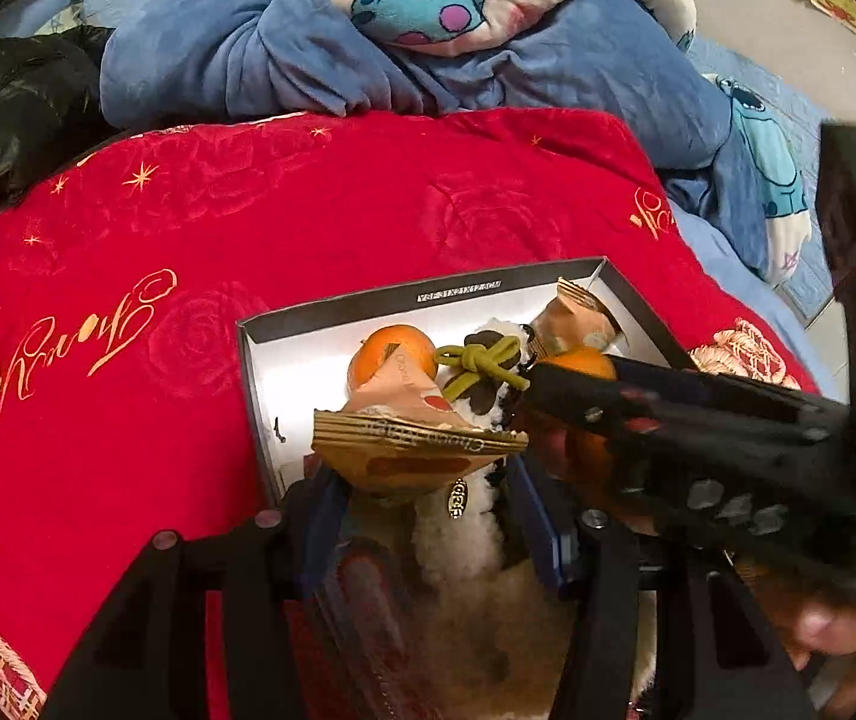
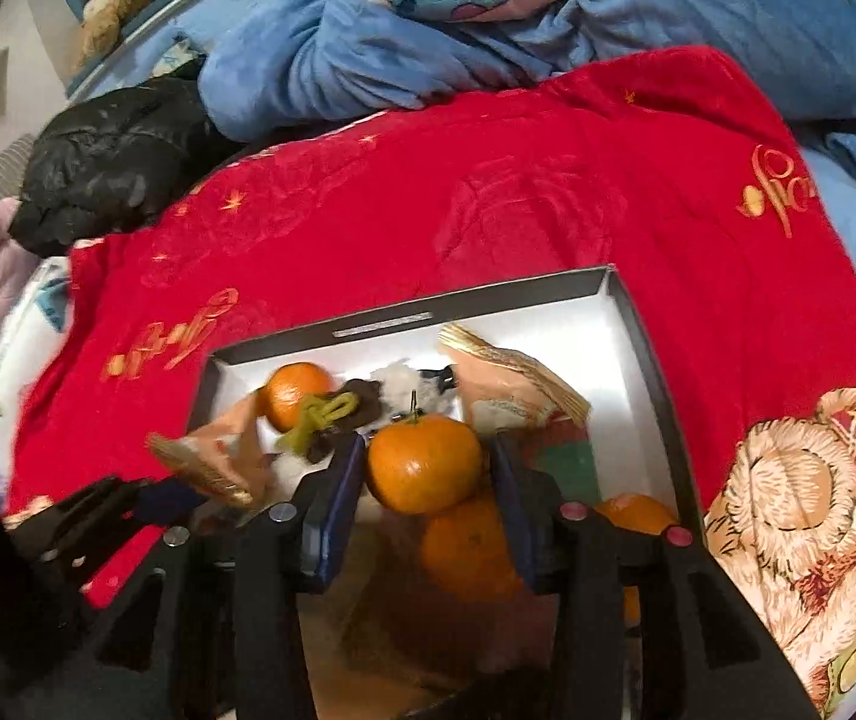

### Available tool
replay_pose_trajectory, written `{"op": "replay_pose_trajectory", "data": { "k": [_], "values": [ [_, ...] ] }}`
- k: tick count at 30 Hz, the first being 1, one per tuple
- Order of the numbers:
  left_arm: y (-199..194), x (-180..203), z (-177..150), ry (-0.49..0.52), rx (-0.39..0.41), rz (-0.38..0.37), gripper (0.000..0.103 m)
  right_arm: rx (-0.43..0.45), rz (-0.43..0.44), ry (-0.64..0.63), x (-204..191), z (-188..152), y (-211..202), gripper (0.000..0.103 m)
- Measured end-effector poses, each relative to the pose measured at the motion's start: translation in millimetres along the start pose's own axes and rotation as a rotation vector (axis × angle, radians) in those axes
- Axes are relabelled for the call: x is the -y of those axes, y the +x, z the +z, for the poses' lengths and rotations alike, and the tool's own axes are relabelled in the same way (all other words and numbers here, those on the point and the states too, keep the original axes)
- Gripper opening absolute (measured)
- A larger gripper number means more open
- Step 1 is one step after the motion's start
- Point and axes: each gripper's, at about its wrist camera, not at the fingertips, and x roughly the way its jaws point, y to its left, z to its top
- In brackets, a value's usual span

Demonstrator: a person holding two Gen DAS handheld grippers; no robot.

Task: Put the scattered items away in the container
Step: 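Open the right tool over the box to drop the orange while the left tool releases the packet, then withdraw both tools from the box back toward the scattered pile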

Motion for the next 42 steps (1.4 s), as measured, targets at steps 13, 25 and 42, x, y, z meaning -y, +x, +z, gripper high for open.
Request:
{"op": "replay_pose_trajectory", "data": {
  "k": [13, 25, 42],
  "values": [
    [-4.4, 25.8, -3.5, 0.117, 0.043, -0.026, 0.103, 0.136, 0.203, 0.119, 12.0, -6.6, -27.4, 0.103],
    [-22.6, 18.9, -2.4, 0.091, 0.092, -0.025, 0.103, 0.266, 0.259, 0.175, 34.0, -7.1, -63.8, 0.103],
    [-152.9, 17.6, 2.5, 0.162, 0.273, -0.02, 0.103, 0.378, 0.31, 0.047, -17.3, -15.3, -157.5, 0.103]
  ]
}}
